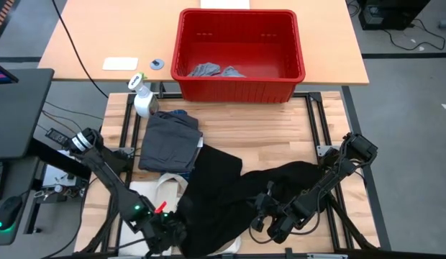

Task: Fold Laundry from Bin
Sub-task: Fold the black shirt

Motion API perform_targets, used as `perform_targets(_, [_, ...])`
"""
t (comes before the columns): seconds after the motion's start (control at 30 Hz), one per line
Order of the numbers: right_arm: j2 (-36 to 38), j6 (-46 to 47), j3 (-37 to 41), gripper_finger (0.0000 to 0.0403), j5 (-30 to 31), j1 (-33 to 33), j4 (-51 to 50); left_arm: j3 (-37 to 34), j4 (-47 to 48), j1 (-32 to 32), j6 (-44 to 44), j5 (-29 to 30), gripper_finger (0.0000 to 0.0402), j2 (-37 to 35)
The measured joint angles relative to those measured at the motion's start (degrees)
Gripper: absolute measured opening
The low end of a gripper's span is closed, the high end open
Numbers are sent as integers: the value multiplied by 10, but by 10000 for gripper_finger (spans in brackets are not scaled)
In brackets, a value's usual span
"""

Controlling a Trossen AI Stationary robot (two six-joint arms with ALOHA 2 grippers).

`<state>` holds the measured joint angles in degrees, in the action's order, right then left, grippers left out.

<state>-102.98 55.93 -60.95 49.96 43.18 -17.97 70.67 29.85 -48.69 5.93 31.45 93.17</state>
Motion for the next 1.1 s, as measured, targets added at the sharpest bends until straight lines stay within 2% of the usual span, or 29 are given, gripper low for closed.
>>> perform_targets(0.07, [0, -9, 0, 74, 2, 0, 9, 0, 4, 8, -15, 21, 15, 0])
perform_targets(0.23, [0, -33, 0, 74, 4, 0, 30, 0, 82, 27, -41, 10, 16, -4])
perform_targets(0.4, [0, -36, 0, 74, 5, 0, 29, 0, 176, 25, -50, -111, 16, -21])
perform_targets(0.5, [0, -36, 0, 74, 5, 0, 29, -2, 192, 29, -57, -165, 16, -23])
perform_targets(0.67, [0, -36, 0, 74, 5, 0, 29, -42, 121, 35, -46, -160, 16, -21])
perform_targets(0.8, [0, -36, 0, 74, 7, 0, 29, -51, 117, 50, -64, -94, 22, -22])
perform_targets(0.9, [0, -39, 0, 74, 10, 0, 29, -45, 117, 49, -72, -81, 54, -29])
perform_targets(1.1, [0, -66, 0, 74, 10, -1, 29, -13, 151, 32, -128, -91, 162, -30])
